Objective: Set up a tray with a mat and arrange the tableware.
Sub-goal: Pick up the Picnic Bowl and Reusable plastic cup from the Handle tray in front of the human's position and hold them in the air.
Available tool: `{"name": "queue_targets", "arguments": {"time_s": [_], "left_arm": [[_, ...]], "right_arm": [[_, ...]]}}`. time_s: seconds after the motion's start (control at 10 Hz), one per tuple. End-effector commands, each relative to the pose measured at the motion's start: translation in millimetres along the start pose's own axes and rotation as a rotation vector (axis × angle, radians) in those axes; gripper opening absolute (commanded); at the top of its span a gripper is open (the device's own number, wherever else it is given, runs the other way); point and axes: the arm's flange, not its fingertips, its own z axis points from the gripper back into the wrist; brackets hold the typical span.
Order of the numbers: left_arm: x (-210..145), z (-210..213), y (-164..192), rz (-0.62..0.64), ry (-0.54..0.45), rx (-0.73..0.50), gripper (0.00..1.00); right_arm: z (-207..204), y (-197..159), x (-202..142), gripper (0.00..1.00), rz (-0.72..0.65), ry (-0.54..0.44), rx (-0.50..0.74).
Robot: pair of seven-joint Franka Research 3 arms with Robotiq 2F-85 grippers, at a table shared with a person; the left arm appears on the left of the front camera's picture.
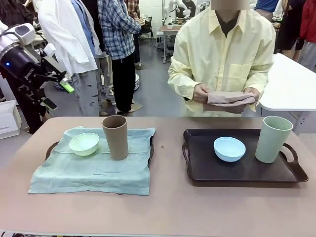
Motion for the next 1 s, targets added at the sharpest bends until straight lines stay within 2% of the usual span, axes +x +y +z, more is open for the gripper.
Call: {"name": "queue_targets", "arguments": {"time_s": [0.0,0.1,0.2,0.3,0.5,0.6,0.7,0.9], "left_arm": [[3,11,20,0.065,0.038,-0.046,0.92],[-4,18,38,0.112,0.021,-0.033,0.92],[-11,18,36,0.028,-0.052,0.151,0.92],[-2,7,28,0.07,0.033,-0.023,0.92],[-2,7,28,0.07,0.033,-0.023,0.92],[-4,14,37,0.072,0.016,0.018,0.92],[-3,18,47,0.092,0.017,-0.072,0.92],[-5,34,73,0.03,0.004,-0.291,0.92]], "right_arm": [[8,-35,-27,1.0,-0.055,-0.038,0.113],[11,-47,-40,1.0,-0.123,-0.025,0.061],[6,-23,-12,1.0,-0.036,-0.023,0.058],[6,-23,-12,1.0,-0.036,-0.023,0.058],[6,-23,-12,1.0,-0.036,-0.023,0.058],[7,-26,-19,1.0,-0.057,-0.019,0.047],[15,-41,-7,1.0,-0.13,-0.02,0.141],[39,-75,3,1.0,-0.248,-0.032,0.234]]}}
